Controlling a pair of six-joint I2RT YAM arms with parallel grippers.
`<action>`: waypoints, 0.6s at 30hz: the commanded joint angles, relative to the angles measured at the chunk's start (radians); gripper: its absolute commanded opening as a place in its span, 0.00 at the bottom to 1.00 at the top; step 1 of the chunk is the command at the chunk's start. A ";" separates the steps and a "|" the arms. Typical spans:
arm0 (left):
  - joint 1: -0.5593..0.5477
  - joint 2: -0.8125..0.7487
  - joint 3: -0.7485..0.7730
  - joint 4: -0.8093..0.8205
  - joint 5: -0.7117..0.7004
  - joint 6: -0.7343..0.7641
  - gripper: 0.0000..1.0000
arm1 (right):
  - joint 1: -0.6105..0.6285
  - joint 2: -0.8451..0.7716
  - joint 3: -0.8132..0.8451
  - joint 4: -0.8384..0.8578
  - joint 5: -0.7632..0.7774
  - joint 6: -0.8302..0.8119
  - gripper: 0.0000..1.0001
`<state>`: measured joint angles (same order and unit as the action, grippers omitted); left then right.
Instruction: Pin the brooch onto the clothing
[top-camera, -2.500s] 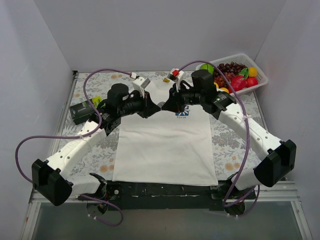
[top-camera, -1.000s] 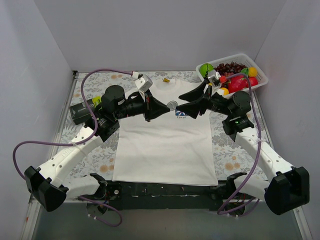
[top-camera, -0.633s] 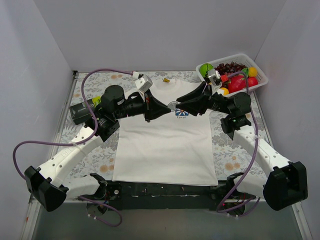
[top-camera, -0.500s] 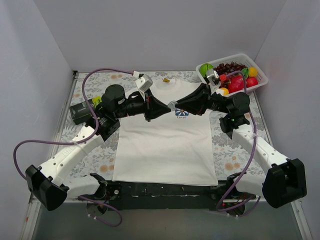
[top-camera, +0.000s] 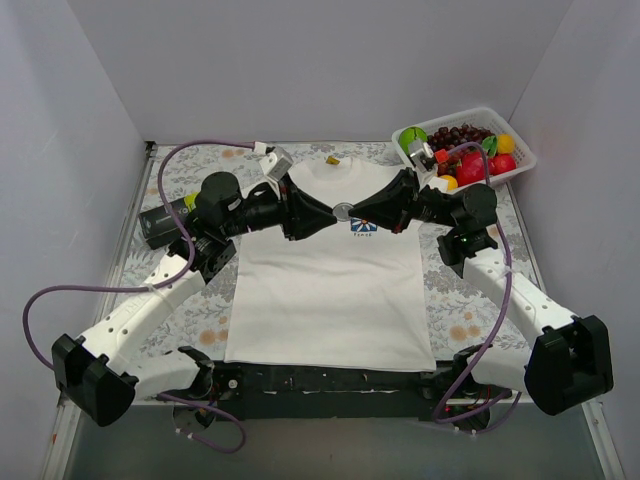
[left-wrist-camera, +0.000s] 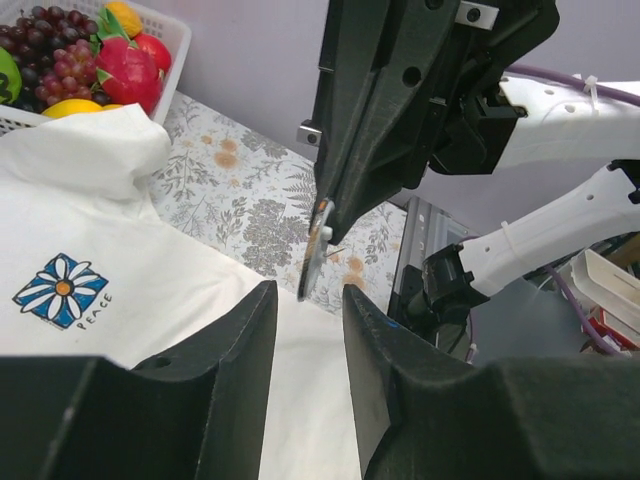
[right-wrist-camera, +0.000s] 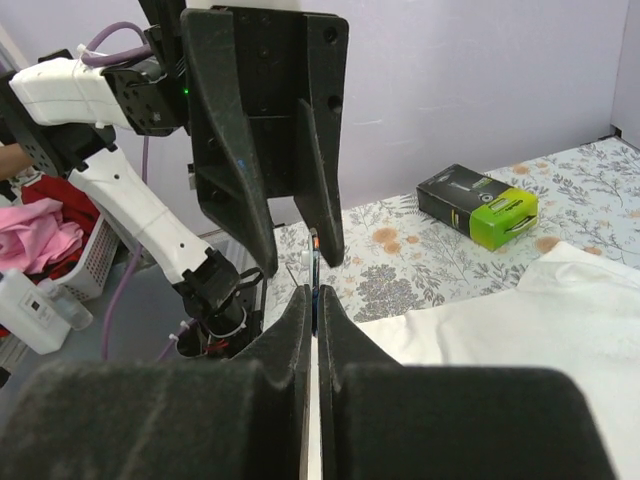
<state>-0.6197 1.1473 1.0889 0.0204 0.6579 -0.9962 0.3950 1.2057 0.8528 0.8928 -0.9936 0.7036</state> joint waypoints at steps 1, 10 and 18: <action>0.064 -0.044 -0.023 0.107 0.091 -0.061 0.32 | 0.005 -0.031 0.012 -0.005 0.010 -0.027 0.01; 0.074 -0.009 -0.017 0.151 0.158 -0.087 0.32 | 0.005 -0.034 0.012 -0.008 0.012 -0.024 0.01; 0.075 0.025 -0.011 0.139 0.164 -0.078 0.37 | 0.005 -0.031 0.017 -0.005 0.013 -0.023 0.01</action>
<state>-0.5468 1.1629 1.0721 0.1505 0.8024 -1.0771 0.3958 1.1976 0.8528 0.8639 -0.9928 0.6914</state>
